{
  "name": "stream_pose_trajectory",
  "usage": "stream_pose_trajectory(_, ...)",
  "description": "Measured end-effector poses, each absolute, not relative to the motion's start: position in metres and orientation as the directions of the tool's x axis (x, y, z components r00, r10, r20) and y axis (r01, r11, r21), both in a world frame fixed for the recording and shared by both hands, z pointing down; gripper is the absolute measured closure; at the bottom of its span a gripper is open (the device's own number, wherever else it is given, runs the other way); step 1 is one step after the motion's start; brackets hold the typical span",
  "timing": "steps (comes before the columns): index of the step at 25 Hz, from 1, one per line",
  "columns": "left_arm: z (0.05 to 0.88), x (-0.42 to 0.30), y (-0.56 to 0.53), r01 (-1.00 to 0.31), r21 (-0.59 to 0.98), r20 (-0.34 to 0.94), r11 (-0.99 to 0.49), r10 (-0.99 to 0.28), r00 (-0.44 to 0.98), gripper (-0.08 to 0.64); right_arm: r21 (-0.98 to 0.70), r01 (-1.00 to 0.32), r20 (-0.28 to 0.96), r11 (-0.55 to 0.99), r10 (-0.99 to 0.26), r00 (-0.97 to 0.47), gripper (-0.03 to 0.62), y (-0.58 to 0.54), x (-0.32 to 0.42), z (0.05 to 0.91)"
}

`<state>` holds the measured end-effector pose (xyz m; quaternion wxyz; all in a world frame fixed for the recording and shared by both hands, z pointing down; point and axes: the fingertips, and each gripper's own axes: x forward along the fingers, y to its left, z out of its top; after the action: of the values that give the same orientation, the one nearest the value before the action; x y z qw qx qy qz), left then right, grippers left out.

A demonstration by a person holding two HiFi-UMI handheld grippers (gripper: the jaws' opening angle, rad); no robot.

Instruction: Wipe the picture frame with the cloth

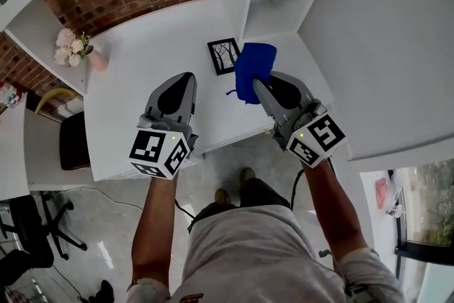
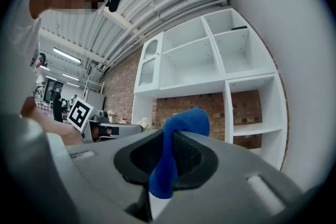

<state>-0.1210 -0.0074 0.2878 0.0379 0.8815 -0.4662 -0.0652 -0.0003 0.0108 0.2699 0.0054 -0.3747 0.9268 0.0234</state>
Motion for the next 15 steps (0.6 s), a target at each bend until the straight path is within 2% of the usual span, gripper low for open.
stream_pose_trajectory(15, 0.332, -0.120, -0.106, -0.852, 0.214, 0.047, -0.477, -0.867, 0.497, 0.558, 0.034, -0.652, 0.038, 0.758, -0.652, -0.757, 0.545, -0.092, 0.008, 0.302)
